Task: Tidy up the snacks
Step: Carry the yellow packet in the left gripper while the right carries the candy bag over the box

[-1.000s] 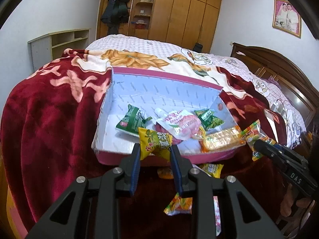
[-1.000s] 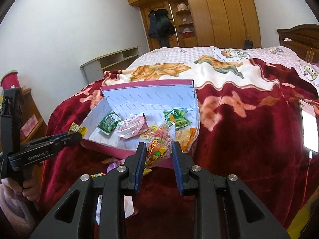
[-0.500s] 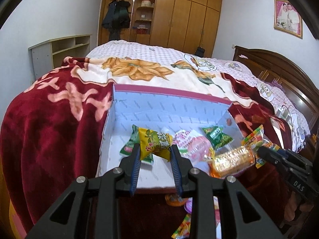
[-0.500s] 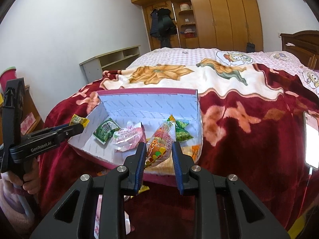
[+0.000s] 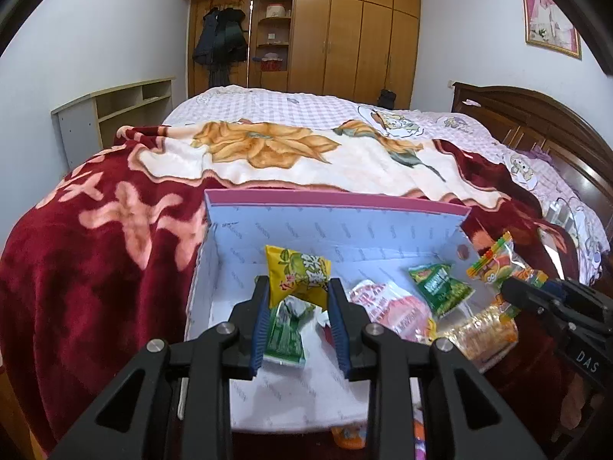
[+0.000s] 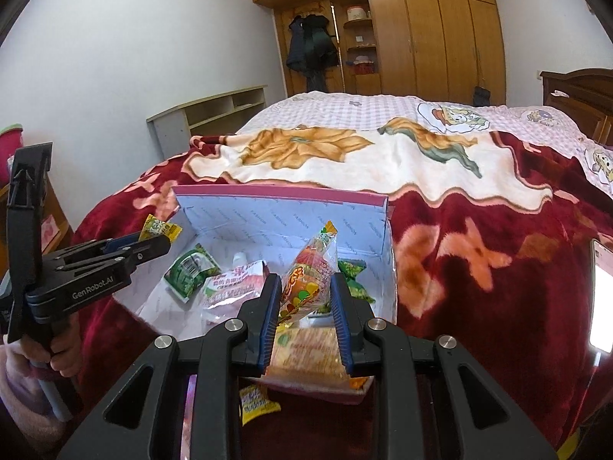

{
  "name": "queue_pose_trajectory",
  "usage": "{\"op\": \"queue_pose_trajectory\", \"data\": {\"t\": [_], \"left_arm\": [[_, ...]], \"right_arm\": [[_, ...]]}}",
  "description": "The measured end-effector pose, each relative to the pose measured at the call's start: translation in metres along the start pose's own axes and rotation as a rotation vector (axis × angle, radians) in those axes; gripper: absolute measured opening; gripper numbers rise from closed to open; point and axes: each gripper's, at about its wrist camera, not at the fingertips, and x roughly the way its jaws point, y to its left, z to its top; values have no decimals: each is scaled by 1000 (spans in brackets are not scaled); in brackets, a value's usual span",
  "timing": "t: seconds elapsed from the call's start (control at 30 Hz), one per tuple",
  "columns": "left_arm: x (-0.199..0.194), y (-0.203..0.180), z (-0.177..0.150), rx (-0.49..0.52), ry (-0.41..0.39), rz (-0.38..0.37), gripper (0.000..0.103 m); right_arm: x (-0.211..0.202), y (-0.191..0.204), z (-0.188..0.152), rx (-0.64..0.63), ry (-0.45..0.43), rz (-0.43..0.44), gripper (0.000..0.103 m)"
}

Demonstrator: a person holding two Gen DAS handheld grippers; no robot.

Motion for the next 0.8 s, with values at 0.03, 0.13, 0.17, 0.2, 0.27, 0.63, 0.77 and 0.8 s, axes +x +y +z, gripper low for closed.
{"op": "queue_pose_trajectory", "data": {"t": [0.03,0.13,0.17,0.2,0.27,0.63,0.77,0.8], "left_arm": [[4,0,1,-3,2,2,30],[12,0,3,-12,11,2,30],[15,0,3,-14,15,3,30],[19,0,4,-15,20,4,30],[25,0,4,-16,28,11,30],[49,4,3,-31,62,26,30],[54,7,2,-39,74,31,30],[56,8,2,-41,78,33,30]], "right_arm": [[3,-1,1,0,0,-1,28],[12,-1,4,0,10,-4,28],[16,-1,5,-1,13,-8,28],[19,-1,6,-3,16,-12,28],[24,-2,9,-9,16,-19,28],[53,-3,13,-29,41,-49,28],[60,-4,12,-27,53,-60,28],[62,-5,11,-27,55,-63,28]]}}
